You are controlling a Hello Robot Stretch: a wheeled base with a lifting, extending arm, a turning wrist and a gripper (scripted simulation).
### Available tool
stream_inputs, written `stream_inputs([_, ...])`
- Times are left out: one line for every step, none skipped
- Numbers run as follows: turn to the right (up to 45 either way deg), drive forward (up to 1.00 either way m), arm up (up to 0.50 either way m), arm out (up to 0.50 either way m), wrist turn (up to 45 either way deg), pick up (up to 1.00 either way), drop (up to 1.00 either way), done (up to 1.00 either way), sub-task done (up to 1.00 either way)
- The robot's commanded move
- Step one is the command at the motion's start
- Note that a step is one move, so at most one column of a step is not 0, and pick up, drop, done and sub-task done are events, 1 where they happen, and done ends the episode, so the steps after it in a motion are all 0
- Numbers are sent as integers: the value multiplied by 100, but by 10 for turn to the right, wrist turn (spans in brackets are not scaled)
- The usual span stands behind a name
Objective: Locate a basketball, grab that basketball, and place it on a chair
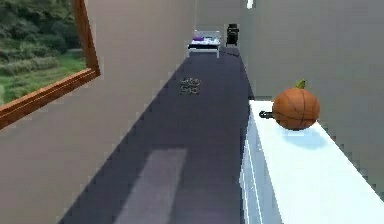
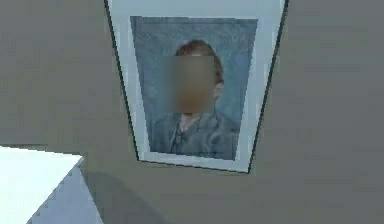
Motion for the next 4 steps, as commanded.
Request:
stream_inputs([0, 100, 0, 0, 0, 0, 0, 0, 0])
stream_inputs([0, 0, 50, 0, 0, 0, 0, 0, 0])
stream_inputs([0, 0, 38, 0, 0, 0, 0, 0, 0])
stream_inputs([0, 0, 0, 14, 0, 0, 0, 0, 0])
